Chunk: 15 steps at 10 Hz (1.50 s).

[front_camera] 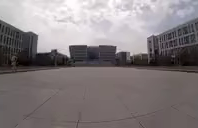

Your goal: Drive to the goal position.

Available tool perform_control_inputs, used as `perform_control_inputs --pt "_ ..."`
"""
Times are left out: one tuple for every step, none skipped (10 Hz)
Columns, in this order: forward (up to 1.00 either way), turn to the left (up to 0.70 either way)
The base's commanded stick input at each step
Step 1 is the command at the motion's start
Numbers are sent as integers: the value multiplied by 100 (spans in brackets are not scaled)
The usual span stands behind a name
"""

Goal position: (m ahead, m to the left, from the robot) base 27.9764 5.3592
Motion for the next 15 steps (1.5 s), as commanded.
perform_control_inputs --pt "70 0" --pt "70 0" --pt "70 0" --pt "70 0" --pt "70 0" --pt "70 0" --pt "70 0" --pt "70 0" --pt "70 0" --pt "70 0" --pt "70 0" --pt "70 0" --pt "70 0" --pt "70 0" --pt "70 0"
